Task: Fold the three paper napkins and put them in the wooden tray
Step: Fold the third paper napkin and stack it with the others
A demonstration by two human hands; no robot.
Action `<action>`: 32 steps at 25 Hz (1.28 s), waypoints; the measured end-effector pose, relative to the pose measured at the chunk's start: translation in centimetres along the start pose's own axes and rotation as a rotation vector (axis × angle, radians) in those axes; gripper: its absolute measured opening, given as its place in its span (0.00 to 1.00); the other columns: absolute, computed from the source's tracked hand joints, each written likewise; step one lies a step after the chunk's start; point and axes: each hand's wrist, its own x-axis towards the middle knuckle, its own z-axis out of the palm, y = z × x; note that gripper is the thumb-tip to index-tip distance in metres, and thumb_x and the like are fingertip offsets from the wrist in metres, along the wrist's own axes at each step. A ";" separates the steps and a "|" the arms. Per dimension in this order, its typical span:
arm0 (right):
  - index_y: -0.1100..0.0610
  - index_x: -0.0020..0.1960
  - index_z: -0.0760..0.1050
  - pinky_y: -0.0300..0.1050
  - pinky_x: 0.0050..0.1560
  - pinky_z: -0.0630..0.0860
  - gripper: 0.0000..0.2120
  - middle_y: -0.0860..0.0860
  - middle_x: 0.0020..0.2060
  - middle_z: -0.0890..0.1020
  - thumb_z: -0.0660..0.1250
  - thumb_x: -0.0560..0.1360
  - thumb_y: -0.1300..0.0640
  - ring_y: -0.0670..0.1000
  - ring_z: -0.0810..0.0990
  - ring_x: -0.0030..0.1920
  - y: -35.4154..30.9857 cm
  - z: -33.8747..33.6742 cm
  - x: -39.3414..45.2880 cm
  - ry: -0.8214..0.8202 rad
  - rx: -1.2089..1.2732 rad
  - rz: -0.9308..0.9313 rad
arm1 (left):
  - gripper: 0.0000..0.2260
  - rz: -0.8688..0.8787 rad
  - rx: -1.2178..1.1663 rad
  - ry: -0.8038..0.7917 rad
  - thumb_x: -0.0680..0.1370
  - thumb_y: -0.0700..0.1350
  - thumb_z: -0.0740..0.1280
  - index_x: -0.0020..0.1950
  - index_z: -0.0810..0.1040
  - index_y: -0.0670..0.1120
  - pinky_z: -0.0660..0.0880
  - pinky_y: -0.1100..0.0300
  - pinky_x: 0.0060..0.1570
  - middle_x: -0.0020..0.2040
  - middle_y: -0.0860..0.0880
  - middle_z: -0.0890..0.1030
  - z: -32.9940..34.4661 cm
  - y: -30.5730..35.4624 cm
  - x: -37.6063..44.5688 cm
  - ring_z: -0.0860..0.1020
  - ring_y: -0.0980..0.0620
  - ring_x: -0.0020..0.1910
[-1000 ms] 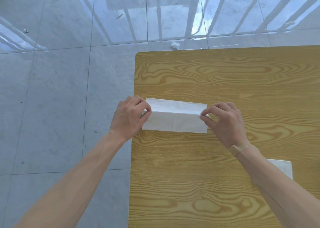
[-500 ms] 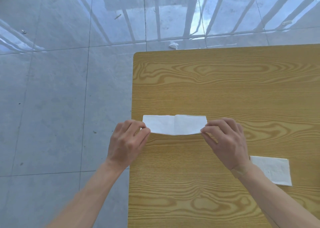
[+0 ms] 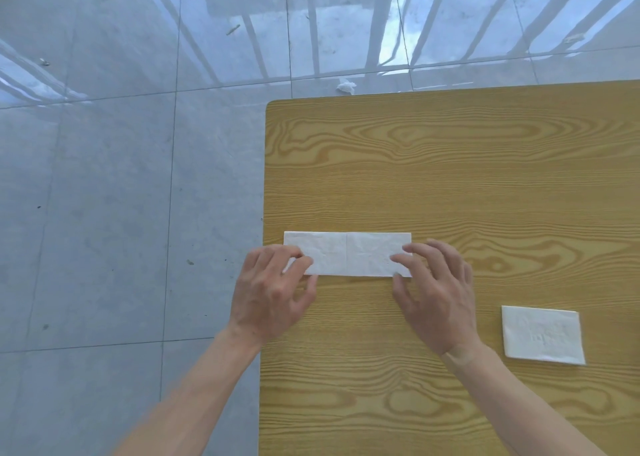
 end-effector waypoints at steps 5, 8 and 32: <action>0.59 0.72 0.71 0.65 0.72 0.64 0.22 0.54 0.72 0.72 0.57 0.81 0.52 0.62 0.63 0.76 -4.2 2.6 1.1 -0.188 -0.054 -0.087 | 0.24 -0.095 -0.031 -0.277 0.84 0.55 0.52 0.76 0.67 0.42 0.61 0.43 0.74 0.77 0.43 0.66 1.8 4.8 1.8 0.61 0.44 0.77; 0.58 0.78 0.61 0.67 0.75 0.58 0.27 0.53 0.78 0.62 0.53 0.82 0.47 0.61 0.53 0.79 -3.5 3.7 1.5 -0.341 -0.125 -0.105 | 0.31 -0.138 0.011 -0.432 0.83 0.62 0.40 0.80 0.54 0.44 0.52 0.43 0.78 0.81 0.47 0.52 2.7 4.9 1.6 0.47 0.48 0.80; 0.54 0.81 0.50 0.64 0.77 0.47 0.31 0.50 0.81 0.53 0.41 0.82 0.40 0.59 0.46 0.80 -2.4 3.9 1.2 -0.468 -0.204 -0.137 | 0.32 -0.167 0.016 -0.505 0.82 0.63 0.37 0.81 0.48 0.47 0.46 0.45 0.78 0.82 0.50 0.47 3.3 5.4 1.7 0.44 0.50 0.80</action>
